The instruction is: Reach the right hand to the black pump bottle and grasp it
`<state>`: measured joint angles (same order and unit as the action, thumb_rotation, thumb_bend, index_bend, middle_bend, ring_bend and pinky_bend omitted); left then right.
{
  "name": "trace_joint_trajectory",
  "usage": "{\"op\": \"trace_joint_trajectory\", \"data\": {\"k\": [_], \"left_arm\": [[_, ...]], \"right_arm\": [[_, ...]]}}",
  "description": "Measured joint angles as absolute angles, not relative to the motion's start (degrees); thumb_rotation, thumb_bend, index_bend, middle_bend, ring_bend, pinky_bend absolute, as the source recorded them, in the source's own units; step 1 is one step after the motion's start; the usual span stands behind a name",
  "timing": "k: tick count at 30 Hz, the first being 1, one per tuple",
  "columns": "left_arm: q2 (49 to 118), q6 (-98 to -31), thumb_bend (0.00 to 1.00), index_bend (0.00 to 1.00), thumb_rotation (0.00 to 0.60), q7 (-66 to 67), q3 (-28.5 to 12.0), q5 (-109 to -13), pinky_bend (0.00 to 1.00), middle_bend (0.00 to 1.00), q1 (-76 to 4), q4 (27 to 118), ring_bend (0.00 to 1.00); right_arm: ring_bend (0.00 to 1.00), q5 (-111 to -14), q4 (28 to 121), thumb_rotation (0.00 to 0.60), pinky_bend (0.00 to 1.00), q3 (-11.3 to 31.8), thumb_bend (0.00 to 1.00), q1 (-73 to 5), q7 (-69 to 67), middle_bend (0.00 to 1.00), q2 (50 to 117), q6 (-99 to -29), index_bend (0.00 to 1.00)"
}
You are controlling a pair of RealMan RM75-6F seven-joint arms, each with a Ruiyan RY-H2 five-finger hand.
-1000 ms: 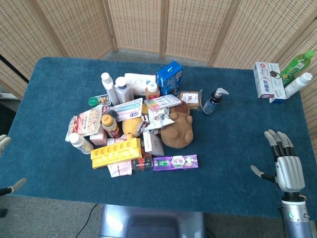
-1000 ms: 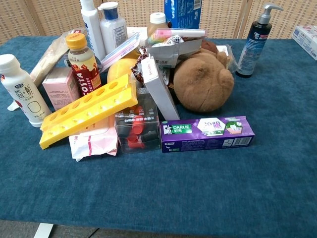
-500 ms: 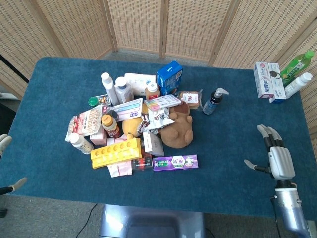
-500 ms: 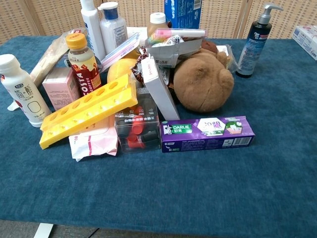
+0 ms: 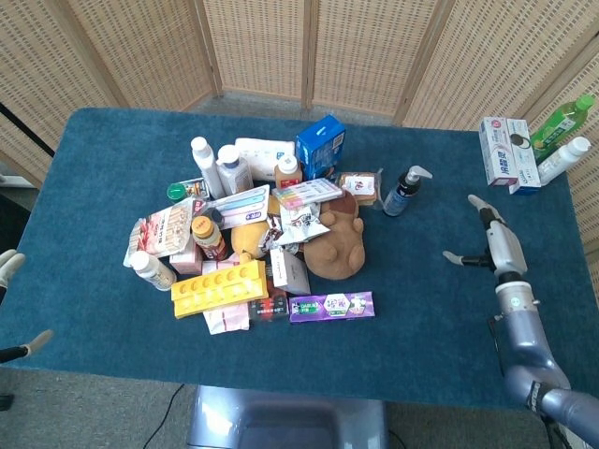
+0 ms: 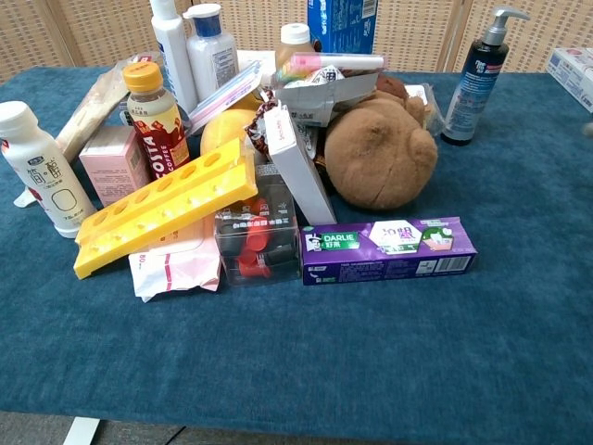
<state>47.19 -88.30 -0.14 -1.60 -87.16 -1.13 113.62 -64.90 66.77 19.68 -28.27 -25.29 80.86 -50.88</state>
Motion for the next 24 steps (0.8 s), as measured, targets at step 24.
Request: {"op": "trace_joint_trajectory", "data": {"k": [24], "left_arm": [[49.0, -84.61, 0.0, 0.0, 0.6, 2.62, -2.89, -81.45, 0.0, 0.0, -3.17, 112.84, 0.0]], "right_arm": [[0.0, -54.89, 38.2, 0.6, 0.0, 26.63, 0.0, -45.01, -25.43, 0.0, 95.76, -34.23, 0.0]]}}
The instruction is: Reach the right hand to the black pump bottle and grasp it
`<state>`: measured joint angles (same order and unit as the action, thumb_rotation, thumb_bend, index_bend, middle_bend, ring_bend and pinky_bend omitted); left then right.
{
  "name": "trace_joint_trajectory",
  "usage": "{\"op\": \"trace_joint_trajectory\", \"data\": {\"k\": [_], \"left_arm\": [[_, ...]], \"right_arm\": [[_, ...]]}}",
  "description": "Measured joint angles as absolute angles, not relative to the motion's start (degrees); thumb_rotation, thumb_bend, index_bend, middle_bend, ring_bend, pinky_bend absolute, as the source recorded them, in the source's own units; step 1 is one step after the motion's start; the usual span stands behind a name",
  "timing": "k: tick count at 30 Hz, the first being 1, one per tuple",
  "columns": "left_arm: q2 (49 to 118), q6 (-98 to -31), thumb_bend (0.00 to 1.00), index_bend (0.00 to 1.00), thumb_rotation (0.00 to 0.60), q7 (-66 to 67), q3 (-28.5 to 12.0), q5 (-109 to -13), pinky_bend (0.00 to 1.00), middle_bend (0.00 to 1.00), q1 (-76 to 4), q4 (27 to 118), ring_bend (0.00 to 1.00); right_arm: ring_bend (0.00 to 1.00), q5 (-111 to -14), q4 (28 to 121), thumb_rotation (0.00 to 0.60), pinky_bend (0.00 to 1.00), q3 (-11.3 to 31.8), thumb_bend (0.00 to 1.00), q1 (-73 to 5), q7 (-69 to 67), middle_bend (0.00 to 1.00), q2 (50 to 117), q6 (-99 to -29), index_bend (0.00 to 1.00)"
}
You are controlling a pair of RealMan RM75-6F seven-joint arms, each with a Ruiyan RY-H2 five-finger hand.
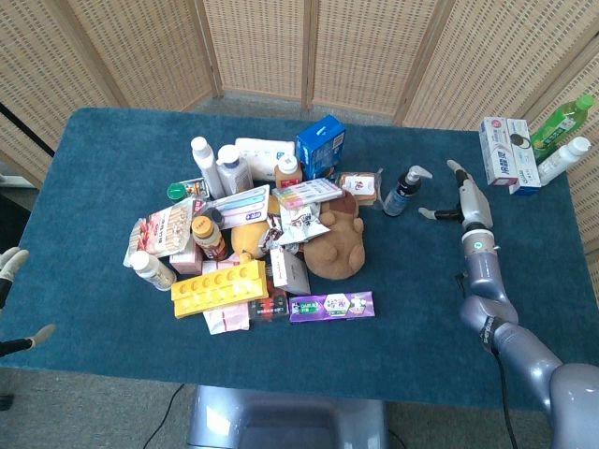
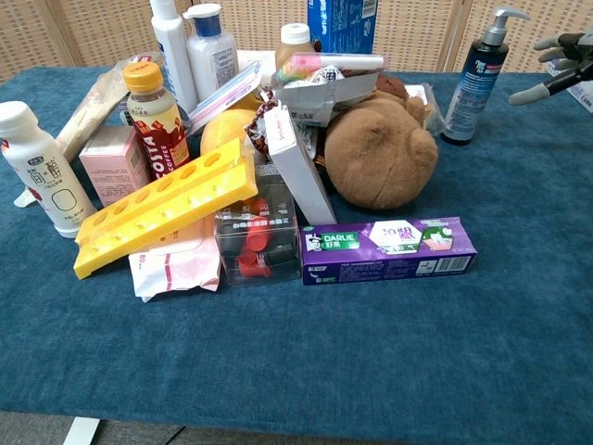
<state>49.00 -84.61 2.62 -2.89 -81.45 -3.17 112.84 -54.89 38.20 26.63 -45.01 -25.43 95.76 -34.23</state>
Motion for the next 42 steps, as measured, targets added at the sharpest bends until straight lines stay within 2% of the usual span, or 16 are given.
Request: {"op": "trace_joint_trajectory", "data": {"k": [17, 18, 19, 20, 21, 22, 23, 24, 27, 36, 42], "left_arm": [[50.32, -83.13, 0.0, 0.0, 0.6, 4.14, -3.64, -78.51, 0.0, 0.0, -4.2, 111.85, 0.0], [50.32, -83.15, 0.0, 0.0, 0.6, 4.07, -3.68, -78.47, 0.0, 0.0, -4.21, 111.8, 0.0], [50.32, -83.21, 0.0, 0.0, 0.6, 3.96, -3.72, -78.47, 0.0, 0.0, -4.21, 111.73, 0.0], [50.33, -83.29, 0.0, 0.0, 0.6, 3.85, -3.77, -78.47, 0.0, 0.0, -4.2, 111.68, 0.0], [50.33, -83.36, 0.0, 0.0, 0.6, 3.76, -3.81, -78.45, 0.0, 0.0, -4.2, 111.6, 0.0], [50.35, -83.36, 0.0, 0.0, 0.6, 3.71, -3.84, -78.37, 0.0, 0.0, -4.2, 111.49, 0.0], [50.37, -83.29, 0.0, 0.0, 0.6, 3.68, -3.85, -78.31, 0.0, 0.0, -4.22, 111.45, 0.0], [50.39, -83.2, 0.0, 0.0, 0.6, 3.67, -3.85, -78.27, 0.0, 0.0, -4.25, 111.43, 0.0], [50.45, -83.09, 0.0, 0.0, 0.6, 3.83, -3.76, -78.45, 0.0, 0.0, -4.32, 111.49, 0.0], [50.37, -83.32, 0.0, 0.0, 0.6, 3.79, -3.47, -79.23, 0.0, 0.0, -4.21, 111.94, 0.0], [49.83, -83.34, 0.0, 0.0, 0.6, 2.44, -3.16, -80.42, 0.0, 0.0, -4.13, 112.22, 0.0]], "right_arm": [[0.0, -53.02, 36.33, 0.6, 0.0, 29.55, 0.0, -50.06, -26.21, 0.0, 99.41, -31.82, 0.0], [0.0, -52.98, 36.13, 0.6, 0.02, 29.64, 0.0, -50.12, -26.21, 0.03, 99.63, -32.12, 0.01], [0.03, -52.94, 35.78, 0.6, 0.08, 29.8, 0.0, -50.2, -26.27, 0.12, 99.98, -32.77, 0.06], [0.1, -52.94, 35.44, 0.6, 0.2, 29.96, 0.0, -50.27, -26.35, 0.26, 100.28, -33.43, 0.16], [0.22, -52.94, 34.99, 0.6, 0.38, 30.12, 0.0, -50.35, -26.44, 0.45, 100.66, -34.22, 0.3], [0.34, -52.91, 34.16, 0.6, 0.51, 30.38, 0.01, -50.47, -26.59, 0.58, 101.26, -35.39, 0.42], [0.45, -52.86, 33.43, 0.6, 0.64, 30.62, 0.02, -50.56, -26.75, 0.69, 101.76, -36.24, 0.51], [0.52, -52.77, 32.7, 0.6, 0.72, 30.91, 0.04, -50.64, -27.03, 0.76, 102.25, -36.92, 0.57], [0.56, -52.52, 31.74, 0.6, 0.8, 31.5, 0.06, -50.66, -28.26, 0.79, 102.78, -36.84, 0.59], [0.56, -52.8, 34.3, 0.6, 0.8, 32.11, 0.07, -49.13, -29.9, 0.79, 100.9, -37.05, 0.59], [0.56, -53.44, 42.47, 0.6, 0.8, 32.59, 0.08, -47.24, -28.54, 0.79, 96.76, -41.23, 0.59]]}}
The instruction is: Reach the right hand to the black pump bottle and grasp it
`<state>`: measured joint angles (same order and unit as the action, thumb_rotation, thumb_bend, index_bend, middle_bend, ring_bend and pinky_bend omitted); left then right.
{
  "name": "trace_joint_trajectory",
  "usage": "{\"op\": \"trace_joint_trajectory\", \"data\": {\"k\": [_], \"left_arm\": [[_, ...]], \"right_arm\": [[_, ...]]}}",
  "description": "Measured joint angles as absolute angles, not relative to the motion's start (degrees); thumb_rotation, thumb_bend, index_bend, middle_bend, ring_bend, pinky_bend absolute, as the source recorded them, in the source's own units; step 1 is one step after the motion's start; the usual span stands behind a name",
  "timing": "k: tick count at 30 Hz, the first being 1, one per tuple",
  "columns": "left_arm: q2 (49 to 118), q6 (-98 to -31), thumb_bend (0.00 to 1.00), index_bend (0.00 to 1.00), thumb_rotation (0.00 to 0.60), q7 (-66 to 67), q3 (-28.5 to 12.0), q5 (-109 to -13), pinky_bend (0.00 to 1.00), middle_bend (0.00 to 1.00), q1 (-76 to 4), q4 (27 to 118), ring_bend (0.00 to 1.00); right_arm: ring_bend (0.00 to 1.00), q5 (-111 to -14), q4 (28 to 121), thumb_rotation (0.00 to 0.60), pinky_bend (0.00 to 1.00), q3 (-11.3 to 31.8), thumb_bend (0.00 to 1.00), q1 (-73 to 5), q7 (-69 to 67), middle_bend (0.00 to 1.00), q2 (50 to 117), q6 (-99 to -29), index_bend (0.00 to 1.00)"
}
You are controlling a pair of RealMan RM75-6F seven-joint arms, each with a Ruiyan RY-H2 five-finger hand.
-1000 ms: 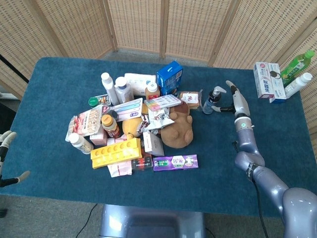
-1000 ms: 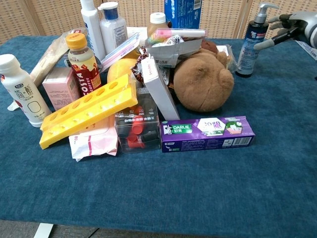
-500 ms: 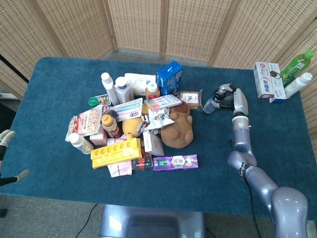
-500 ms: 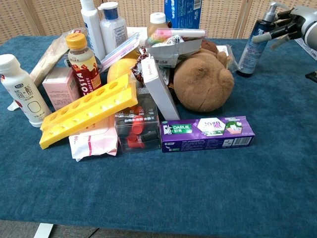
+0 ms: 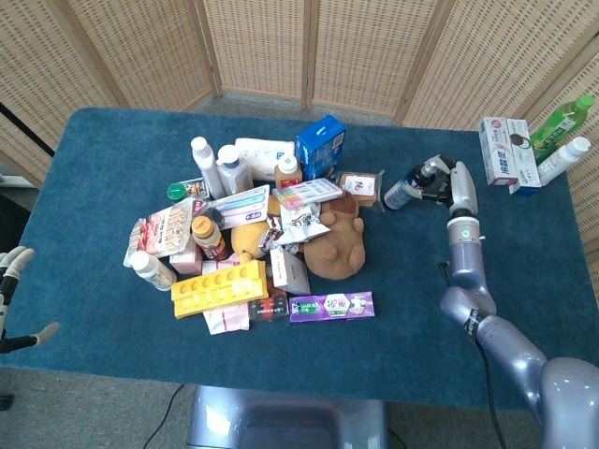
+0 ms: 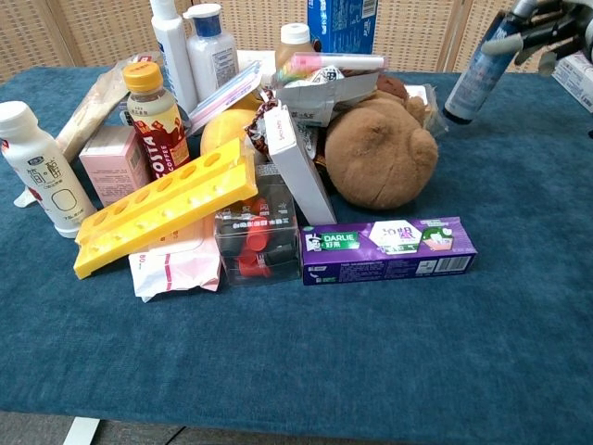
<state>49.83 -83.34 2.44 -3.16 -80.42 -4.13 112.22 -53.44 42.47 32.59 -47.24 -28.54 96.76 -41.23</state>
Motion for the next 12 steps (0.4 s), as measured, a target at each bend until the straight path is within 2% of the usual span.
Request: {"op": "trace_joint_trajectory", "data": {"k": [12], "left_arm": [[47.75, -83.89, 0.0, 0.0, 0.6, -2.66, -2.43, -83.14, 0.0, 0.0, -3.51, 112.35, 0.0]], "right_arm": [[0.56, -47.99, 74.04, 0.6, 0.8, 36.09, 0.07, -42.34, -13.28, 0.79, 82.5, -53.54, 0.59]]}}
